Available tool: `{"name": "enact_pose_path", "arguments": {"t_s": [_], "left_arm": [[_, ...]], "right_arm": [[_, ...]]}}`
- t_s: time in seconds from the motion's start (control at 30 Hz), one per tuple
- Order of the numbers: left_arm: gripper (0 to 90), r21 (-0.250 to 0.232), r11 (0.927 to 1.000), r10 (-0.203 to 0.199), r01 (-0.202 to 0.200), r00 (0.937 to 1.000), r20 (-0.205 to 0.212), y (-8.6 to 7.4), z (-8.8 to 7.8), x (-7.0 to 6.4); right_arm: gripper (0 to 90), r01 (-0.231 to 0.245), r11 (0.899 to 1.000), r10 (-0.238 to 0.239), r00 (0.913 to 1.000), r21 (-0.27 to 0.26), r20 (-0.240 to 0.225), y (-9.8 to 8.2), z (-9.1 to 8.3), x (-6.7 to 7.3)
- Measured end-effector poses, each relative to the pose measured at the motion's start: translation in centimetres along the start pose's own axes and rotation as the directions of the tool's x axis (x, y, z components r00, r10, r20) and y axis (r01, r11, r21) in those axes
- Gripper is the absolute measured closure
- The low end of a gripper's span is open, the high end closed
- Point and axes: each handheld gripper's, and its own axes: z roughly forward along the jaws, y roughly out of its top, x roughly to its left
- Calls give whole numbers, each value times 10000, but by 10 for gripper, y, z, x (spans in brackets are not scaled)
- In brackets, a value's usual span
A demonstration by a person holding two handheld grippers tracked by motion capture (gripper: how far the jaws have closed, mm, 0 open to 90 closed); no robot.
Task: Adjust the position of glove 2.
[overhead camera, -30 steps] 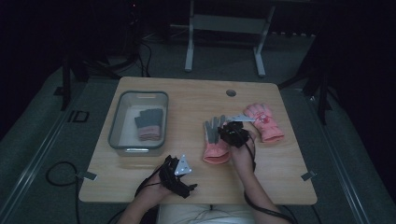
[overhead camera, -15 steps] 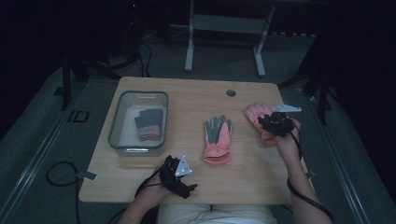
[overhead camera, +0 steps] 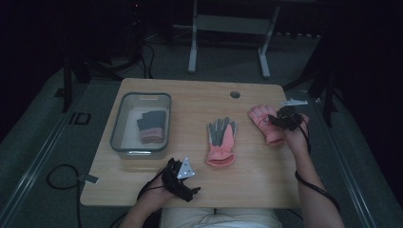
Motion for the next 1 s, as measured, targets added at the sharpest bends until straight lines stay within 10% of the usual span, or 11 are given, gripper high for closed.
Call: {"name": "enact_pose_path", "arguments": {"t_s": [0.57, 0.8, 1.0], "left_arm": [[22, -10, 10000, -1, 1, 10000, 1, -1, 0, 1], [22, -58, 10000, -57, 57, 10000, 28, -2, 0, 2], [22, -62, 10000, -67, 68, 9999, 84, -3, 0, 2]], "right_arm": [[476, 707, 9888, -740, 9971, 1316, 202, -15, 43, 4], [811, 667, 9877, -732, 9965, 1416, 410, -12, 43, 7], [843, -270, 9927, 225, 9990, 1173, 399, -2, 23, 8]]}}
